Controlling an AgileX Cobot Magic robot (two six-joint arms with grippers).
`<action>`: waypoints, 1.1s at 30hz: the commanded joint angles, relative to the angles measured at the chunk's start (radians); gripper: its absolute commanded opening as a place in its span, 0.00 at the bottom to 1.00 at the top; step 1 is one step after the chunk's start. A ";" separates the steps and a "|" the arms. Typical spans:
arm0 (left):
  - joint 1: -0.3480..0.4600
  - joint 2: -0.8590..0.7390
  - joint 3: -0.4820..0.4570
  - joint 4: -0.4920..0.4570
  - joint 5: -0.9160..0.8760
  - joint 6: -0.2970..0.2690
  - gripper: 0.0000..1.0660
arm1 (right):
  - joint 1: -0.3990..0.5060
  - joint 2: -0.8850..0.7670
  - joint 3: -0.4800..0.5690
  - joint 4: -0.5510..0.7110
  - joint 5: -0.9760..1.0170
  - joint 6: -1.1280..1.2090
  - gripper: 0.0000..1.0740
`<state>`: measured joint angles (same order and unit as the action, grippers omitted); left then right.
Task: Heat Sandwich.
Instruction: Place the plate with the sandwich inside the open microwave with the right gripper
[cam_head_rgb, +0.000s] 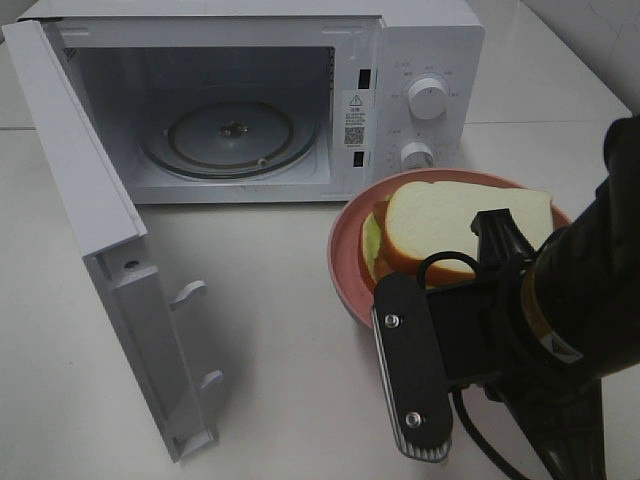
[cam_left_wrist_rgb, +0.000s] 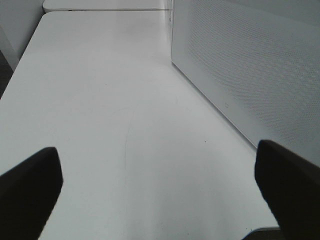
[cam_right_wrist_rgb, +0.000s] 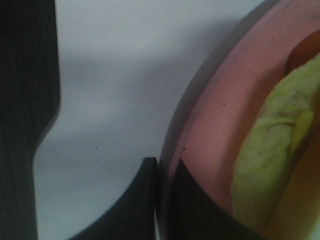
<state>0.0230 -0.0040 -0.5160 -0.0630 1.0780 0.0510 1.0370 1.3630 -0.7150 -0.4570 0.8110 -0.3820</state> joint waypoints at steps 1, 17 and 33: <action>0.003 -0.019 0.000 0.002 -0.010 -0.003 0.94 | 0.003 -0.011 0.001 -0.020 -0.029 -0.043 0.01; 0.003 -0.019 0.000 0.002 -0.010 -0.003 0.94 | 0.000 -0.011 0.000 -0.003 -0.155 -0.249 0.00; 0.003 -0.019 0.000 0.002 -0.010 -0.003 0.94 | -0.173 -0.011 0.000 0.110 -0.244 -0.705 0.00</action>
<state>0.0230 -0.0040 -0.5160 -0.0630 1.0780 0.0510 0.8870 1.3630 -0.7150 -0.3710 0.6120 -0.9940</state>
